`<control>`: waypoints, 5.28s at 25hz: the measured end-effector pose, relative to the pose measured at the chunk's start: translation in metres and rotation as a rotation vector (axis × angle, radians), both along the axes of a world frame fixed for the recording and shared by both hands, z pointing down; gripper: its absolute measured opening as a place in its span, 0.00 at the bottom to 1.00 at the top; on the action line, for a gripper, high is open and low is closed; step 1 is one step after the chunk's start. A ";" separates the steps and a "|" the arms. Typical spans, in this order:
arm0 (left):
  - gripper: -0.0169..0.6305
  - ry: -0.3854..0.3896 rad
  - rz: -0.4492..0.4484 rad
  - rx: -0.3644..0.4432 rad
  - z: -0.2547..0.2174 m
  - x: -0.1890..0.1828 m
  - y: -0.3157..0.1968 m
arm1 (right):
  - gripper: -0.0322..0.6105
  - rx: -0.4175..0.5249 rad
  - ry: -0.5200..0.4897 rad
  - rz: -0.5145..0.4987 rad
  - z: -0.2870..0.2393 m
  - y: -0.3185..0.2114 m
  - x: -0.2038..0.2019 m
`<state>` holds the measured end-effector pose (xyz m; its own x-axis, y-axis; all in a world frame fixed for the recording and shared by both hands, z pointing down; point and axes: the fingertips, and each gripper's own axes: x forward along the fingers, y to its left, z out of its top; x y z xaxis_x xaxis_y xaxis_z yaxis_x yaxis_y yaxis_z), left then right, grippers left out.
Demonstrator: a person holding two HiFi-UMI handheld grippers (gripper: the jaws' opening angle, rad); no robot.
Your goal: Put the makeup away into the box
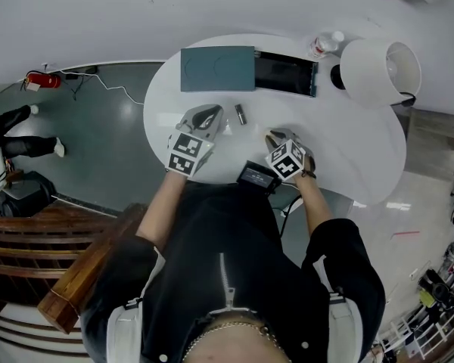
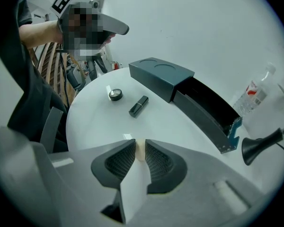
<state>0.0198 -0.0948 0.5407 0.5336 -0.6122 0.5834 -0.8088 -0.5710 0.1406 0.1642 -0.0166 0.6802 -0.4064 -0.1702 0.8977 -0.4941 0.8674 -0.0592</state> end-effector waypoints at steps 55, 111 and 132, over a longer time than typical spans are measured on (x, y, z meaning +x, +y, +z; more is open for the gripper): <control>0.05 0.008 -0.161 -0.029 0.007 -0.037 -0.002 | 0.15 0.000 -0.060 0.088 -0.011 -0.187 -0.035; 0.05 0.041 0.004 0.001 0.012 -0.081 0.061 | 0.24 0.056 -0.097 0.333 0.001 -0.069 -0.087; 0.05 0.021 -0.059 -0.006 0.015 -0.116 0.073 | 0.19 -0.005 0.001 0.356 0.038 -0.060 -0.093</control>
<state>-0.0966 -0.0220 0.5556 0.5088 -0.6394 0.5764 -0.8379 -0.5215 0.1611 0.0713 -0.0768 0.7184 -0.3214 -0.2969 0.8992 -0.7657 0.6402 -0.0623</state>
